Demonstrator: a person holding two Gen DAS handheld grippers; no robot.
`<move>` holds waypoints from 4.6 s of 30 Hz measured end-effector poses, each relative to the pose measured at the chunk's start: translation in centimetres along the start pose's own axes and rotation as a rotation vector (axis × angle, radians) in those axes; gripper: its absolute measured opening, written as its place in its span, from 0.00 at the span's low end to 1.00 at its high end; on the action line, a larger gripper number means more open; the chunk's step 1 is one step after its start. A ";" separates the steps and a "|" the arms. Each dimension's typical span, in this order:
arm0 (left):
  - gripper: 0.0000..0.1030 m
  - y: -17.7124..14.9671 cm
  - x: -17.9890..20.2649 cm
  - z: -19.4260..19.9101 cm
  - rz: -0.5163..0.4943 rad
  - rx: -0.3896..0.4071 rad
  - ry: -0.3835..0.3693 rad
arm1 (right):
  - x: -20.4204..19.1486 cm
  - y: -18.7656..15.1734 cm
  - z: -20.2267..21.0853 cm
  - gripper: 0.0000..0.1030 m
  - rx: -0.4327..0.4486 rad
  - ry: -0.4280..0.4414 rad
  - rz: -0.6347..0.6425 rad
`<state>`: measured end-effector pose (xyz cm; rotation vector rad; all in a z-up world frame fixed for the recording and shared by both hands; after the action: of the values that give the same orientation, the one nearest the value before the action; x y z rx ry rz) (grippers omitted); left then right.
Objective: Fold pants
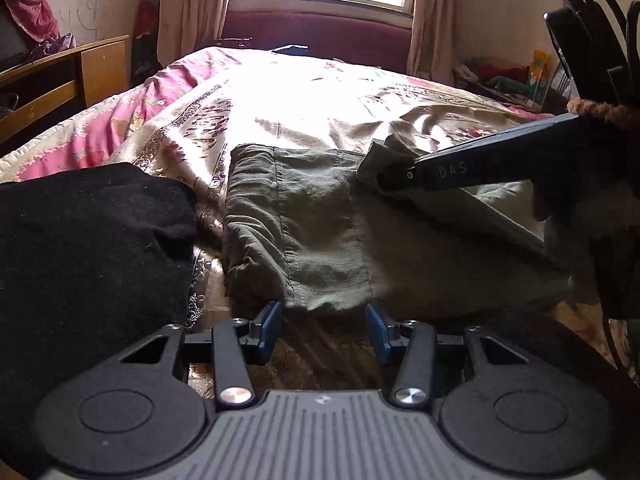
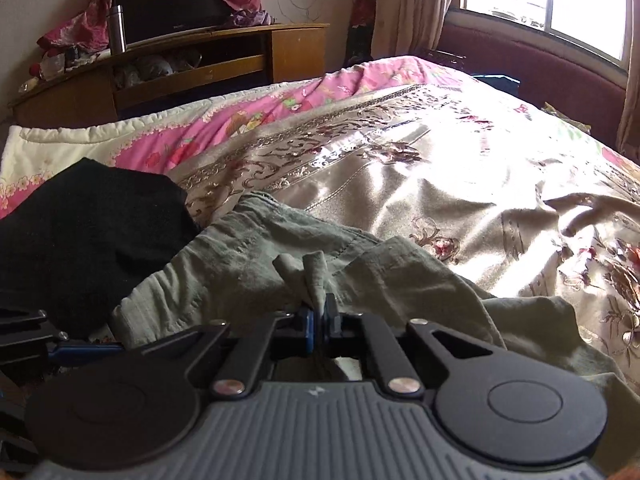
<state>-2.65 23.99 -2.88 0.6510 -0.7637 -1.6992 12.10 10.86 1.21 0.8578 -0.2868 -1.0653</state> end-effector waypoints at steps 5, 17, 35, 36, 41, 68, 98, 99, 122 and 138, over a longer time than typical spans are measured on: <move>0.58 0.4 -0.5 0.2 0.009 0.023 0.002 | -1.5 4.4 3.0 0.04 0.171 0.052 -0.008; 0.58 -0.6 -0.7 2.1 -0.010 -0.021 0.034 | -10.0 -3.0 -4.1 0.11 -0.085 0.188 0.374; 0.65 6.6 1.7 1.5 -0.142 0.203 -0.019 | 10.5 -0.5 5.1 0.34 -0.067 -0.124 -0.071; 0.65 6.4 1.9 0.4 -0.146 0.175 -0.031 | 12.6 -1.0 5.6 0.34 -0.070 -0.182 -0.111; 0.65 2.1 1.4 -4.8 -0.133 -0.084 -0.027 | 21.2 -4.3 6.5 0.37 -0.100 -0.314 -0.360; 0.66 10.9 23.9 -6.7 -0.604 -0.029 -0.375 | 32.1 -5.0 3.1 0.32 -0.061 0.361 -0.878; 0.66 11.8 10.6 -11.7 -0.390 -0.134 -0.010 | 29.8 2.4 0.5 0.20 -0.163 0.124 -0.448; 0.66 11.2 9.5 -11.9 -0.376 -0.142 0.012 | 29.8 2.4 -0.1 0.15 -0.186 0.135 -0.453; 0.68 9.0 6.2 -9.3 -0.223 -0.086 0.099 | 17.2 3.8 2.0 0.14 -0.104 0.313 -0.185; 0.69 7.0 5.8 -8.2 -0.171 -0.109 0.093 | 5.3 3.8 -6.9 0.01 -0.180 0.381 0.051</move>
<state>6.39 15.74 -2.95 0.7311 -0.5589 -1.8383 21.18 10.36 -1.54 0.8660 0.1049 -0.8452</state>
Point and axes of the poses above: each gripper's, at about its wrist camera, not at the fingertips, and z roughly against the way its jaws point, x to its right, y to its top, the point moved 4 cm from there along -z, roughly the way its jaws point, and after that the axes turned 13 degrees about -z, right-handed, at the moved point
